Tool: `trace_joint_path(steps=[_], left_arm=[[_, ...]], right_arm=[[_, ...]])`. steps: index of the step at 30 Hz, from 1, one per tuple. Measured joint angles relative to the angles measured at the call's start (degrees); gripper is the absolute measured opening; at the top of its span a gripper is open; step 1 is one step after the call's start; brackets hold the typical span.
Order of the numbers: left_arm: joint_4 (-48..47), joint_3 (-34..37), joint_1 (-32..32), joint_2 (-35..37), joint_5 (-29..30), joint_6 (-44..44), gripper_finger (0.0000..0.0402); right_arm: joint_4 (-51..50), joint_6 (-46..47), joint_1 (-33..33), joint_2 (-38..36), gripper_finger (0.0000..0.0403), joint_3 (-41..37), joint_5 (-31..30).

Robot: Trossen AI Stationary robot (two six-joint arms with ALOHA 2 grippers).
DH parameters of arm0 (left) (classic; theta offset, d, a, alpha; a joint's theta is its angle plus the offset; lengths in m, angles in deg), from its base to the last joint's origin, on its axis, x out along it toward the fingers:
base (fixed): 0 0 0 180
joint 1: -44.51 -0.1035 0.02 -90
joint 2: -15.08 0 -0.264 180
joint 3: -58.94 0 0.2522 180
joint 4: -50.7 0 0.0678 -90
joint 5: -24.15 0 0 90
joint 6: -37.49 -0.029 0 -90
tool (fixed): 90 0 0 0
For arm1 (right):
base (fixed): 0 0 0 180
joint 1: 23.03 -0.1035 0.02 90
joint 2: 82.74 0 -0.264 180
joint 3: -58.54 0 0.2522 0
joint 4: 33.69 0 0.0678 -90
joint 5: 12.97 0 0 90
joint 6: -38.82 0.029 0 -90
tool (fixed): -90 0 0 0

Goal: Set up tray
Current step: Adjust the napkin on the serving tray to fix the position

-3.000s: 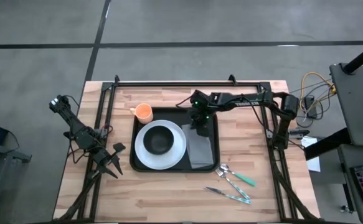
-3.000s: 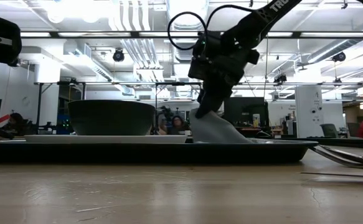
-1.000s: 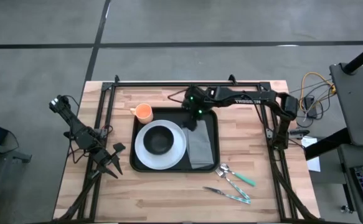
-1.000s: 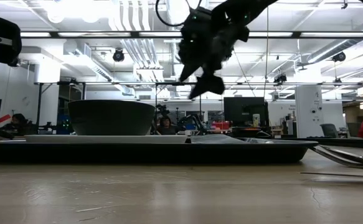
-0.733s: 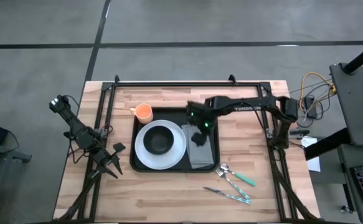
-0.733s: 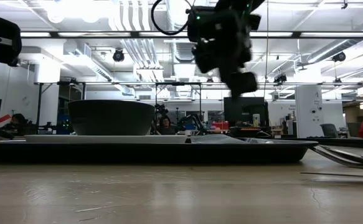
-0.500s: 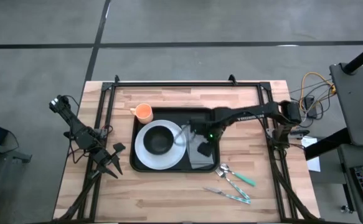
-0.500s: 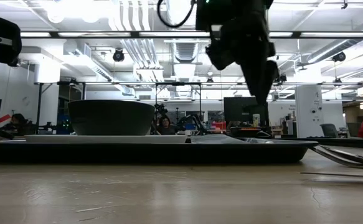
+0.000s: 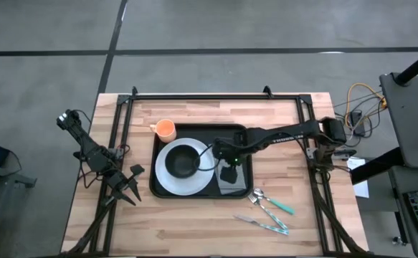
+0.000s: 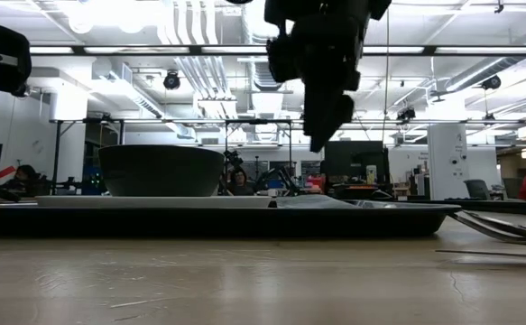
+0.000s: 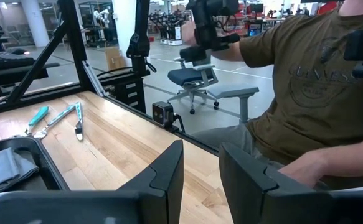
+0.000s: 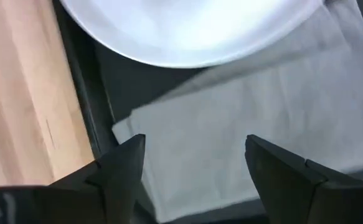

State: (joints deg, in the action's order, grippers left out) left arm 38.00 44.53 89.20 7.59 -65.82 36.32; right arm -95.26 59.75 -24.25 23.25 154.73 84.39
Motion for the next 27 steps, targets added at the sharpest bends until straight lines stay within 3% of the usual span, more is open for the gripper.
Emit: trace_joint_path(steps=[5,11,22,27], left_arm=[[0.0,0.0,0.0,0.0,0.0,0.0,0.0084],[0.0,0.0,0.0,0.0,0.0,0.0,0.0084],[0.0,0.0,0.0,0.0,0.0,0.0,0.0084],[0.0,0.0,0.0,0.0,0.0,0.0,0.0084]], right_arm=[[0.1,-10.4,1.0,2.7,0.0255,-0.2,-0.3],[0.8,-13.7,2.3,7.1,0.0251,-0.2,-2.0],[2.4,-15.9,3.5,12.2,0.0251,-0.1,-3.1],[0.4,-11.0,4.0,11.8,0.0247,-0.2,-3.1]])
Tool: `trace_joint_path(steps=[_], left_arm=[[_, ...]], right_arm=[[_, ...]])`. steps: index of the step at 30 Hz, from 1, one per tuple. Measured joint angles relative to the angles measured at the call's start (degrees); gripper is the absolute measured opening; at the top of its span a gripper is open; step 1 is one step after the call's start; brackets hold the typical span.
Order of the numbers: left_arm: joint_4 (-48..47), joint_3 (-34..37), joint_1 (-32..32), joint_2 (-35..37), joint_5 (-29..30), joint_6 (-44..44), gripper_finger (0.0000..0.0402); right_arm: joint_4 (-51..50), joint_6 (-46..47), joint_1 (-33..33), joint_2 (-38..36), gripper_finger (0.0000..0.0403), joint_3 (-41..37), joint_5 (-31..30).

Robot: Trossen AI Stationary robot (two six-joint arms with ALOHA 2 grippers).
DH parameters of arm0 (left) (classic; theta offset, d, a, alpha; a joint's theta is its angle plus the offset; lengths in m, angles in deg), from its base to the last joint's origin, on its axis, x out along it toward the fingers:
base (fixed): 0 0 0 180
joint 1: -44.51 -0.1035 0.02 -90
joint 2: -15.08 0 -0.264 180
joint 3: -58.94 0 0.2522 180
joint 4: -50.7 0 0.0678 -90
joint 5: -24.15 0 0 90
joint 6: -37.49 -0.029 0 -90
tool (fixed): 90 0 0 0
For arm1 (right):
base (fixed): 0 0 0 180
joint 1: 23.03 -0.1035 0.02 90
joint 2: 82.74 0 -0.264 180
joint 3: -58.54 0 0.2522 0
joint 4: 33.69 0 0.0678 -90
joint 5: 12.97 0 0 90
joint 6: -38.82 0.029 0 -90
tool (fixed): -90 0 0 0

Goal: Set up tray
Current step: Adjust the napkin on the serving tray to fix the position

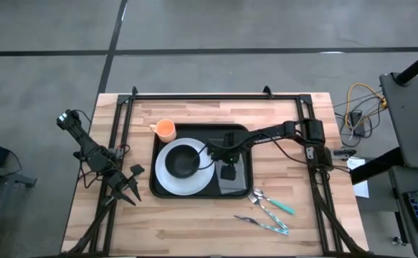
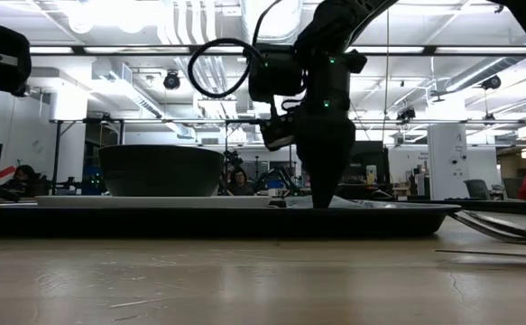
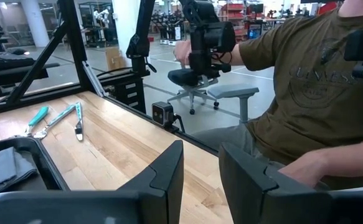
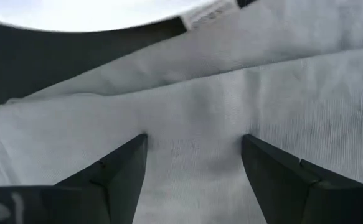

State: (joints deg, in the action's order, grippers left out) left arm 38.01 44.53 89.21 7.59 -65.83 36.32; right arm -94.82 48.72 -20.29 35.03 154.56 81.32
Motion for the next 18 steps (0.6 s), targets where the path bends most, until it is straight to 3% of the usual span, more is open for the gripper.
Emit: trace_joint_path(steps=[18], left_arm=[[0.0,0.0,0.0,0.0,0.0,0.0,0.0084]], right_arm=[[-5.8,8.5,0.8,-0.5,0.0251,-0.6,0.0]])
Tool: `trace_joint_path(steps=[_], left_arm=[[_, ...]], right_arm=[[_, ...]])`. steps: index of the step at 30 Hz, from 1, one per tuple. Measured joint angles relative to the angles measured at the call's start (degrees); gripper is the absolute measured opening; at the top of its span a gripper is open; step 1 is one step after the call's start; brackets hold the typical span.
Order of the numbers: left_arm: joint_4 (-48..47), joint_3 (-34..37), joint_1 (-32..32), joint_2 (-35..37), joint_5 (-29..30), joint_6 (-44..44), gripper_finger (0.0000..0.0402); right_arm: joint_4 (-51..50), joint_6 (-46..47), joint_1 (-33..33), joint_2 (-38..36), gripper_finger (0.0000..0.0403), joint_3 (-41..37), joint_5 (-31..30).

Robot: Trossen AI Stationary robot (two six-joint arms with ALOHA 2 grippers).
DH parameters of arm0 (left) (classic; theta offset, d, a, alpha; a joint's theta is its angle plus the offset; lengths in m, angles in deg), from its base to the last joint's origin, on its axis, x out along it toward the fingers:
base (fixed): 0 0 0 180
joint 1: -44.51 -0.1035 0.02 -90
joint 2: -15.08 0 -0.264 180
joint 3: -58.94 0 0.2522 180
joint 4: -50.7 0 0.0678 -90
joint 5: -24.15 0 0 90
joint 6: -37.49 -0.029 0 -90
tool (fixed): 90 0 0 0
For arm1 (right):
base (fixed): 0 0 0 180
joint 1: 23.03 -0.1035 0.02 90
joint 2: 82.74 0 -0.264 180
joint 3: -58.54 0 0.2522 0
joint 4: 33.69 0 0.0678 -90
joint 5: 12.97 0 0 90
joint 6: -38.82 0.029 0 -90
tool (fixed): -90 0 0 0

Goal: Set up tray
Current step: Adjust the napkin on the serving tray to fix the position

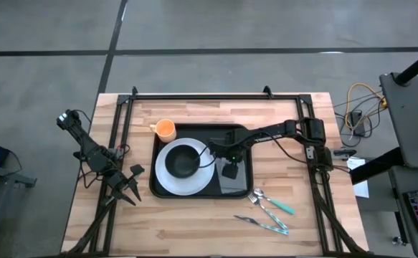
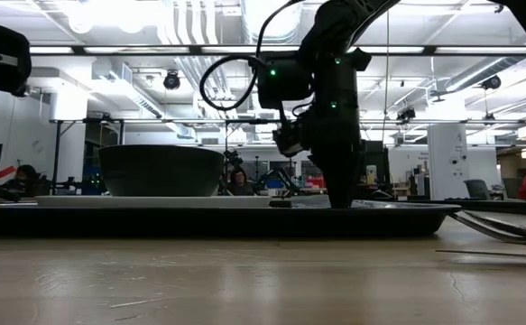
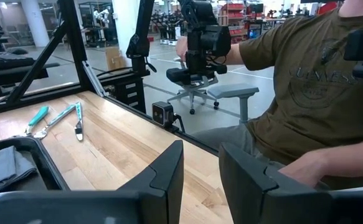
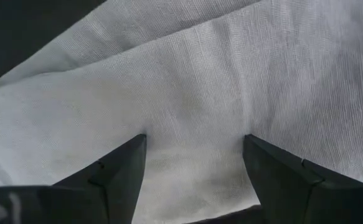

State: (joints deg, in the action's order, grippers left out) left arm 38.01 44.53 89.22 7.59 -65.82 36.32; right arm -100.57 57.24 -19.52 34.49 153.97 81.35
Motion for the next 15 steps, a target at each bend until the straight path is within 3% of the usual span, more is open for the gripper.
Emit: trace_joint_path(steps=[15], left_arm=[[0.0,0.0,0.0,0.0,0.0,0.0,0.0084]], right_arm=[[-0.7,2.6,0.3,-1.3,0.0255,-1.4,-0.9]])
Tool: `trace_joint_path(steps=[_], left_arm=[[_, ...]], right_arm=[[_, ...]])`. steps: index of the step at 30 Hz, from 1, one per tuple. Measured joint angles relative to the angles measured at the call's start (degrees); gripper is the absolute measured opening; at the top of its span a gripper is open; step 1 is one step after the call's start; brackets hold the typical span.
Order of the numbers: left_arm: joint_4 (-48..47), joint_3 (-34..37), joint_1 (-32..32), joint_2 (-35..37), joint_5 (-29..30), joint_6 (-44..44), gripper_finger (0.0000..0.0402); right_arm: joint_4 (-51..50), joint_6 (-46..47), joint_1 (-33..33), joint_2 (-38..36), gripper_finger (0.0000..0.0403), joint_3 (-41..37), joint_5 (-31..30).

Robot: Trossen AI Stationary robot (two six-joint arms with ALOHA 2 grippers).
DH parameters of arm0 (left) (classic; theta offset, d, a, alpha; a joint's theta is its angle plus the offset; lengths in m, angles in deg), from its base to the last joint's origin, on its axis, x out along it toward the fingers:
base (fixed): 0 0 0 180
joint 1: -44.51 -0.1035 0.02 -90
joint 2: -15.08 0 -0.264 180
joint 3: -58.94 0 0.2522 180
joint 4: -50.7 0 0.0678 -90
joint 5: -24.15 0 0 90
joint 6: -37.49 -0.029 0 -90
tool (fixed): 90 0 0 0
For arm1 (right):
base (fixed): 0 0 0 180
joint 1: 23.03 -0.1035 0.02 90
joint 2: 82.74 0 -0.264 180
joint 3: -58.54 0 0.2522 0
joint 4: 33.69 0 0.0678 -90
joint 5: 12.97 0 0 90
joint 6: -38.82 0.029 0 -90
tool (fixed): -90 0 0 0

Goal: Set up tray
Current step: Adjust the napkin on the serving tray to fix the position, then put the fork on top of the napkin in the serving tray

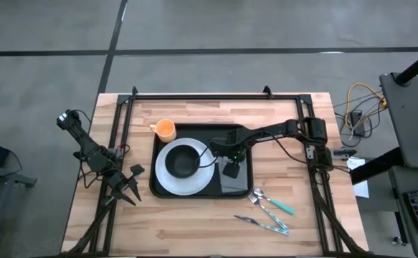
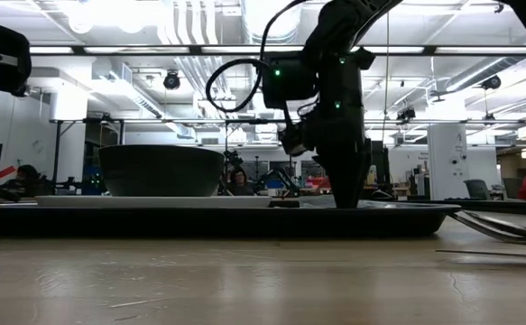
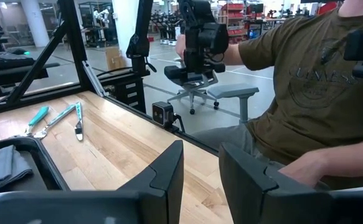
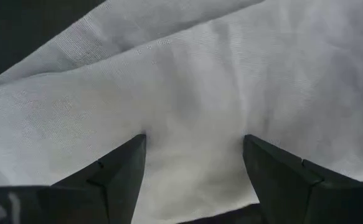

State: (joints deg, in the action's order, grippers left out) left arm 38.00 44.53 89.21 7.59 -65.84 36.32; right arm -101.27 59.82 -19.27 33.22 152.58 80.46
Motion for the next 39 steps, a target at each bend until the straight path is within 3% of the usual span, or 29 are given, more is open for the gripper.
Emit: trace_joint_path(steps=[8,16,23,29,39], left_arm=[[0.0,0.0,0.0,0.0,0.0,0.0,0.0084],[0.0,0.0,0.0,0.0,0.0,0.0,0.0084],[0.0,0.0,0.0,0.0,0.0,0.0,0.0084],[0.0,0.0,0.0,0.0,0.0,0.0,0.0084],[0.0,0.0,0.0,0.0,0.0,0.0,0.0084]], right_arm=[[-0.2,1.4,0.0,-7.1,0.025,-0.1,-0.2],[-2.4,11.2,-2.9,-13.8,0.0249,-0.5,-0.2],[-6.3,20.4,-8.6,-15.0,0.0256,-0.9,-0.1],[-6.5,25.7,-12.1,-15.1,0.0249,-2.8,4.2],[-4.9,37.4,-17.6,-15.8,0.0252,-7.4,3.3]])
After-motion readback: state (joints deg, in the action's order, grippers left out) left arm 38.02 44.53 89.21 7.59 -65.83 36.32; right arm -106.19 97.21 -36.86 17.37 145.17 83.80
